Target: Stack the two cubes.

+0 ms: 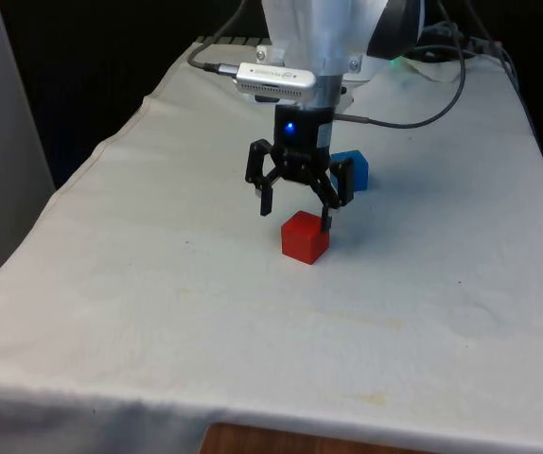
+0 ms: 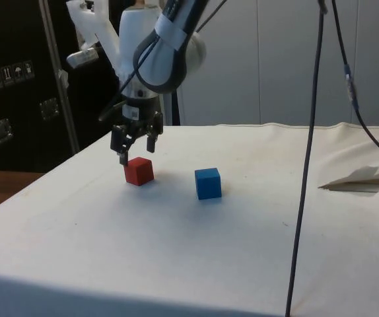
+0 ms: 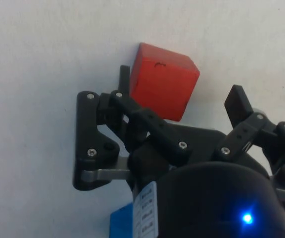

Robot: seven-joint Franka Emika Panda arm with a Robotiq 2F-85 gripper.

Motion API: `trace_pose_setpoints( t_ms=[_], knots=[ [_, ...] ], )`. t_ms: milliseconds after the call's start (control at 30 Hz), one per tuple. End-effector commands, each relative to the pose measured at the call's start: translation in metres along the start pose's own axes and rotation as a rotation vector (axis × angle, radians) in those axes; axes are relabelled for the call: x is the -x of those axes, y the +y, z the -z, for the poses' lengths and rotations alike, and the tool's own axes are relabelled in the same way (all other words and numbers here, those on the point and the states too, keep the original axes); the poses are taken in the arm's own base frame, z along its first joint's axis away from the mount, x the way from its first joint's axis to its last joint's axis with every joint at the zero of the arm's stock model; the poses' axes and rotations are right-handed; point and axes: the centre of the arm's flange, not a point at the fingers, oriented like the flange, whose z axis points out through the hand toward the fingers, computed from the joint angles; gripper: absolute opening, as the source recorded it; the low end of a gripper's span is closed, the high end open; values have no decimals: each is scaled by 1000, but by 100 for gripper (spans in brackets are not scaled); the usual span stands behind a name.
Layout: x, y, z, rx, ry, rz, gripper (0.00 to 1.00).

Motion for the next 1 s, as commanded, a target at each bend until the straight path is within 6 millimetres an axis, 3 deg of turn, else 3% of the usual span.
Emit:
trace_pose_setpoints(
  t_ms=[0,967],
  knots=[
    [-1,-1,-1,-17,0,-3,100],
    [-14,0,-21,-45,-80,-23,100]
  ],
)
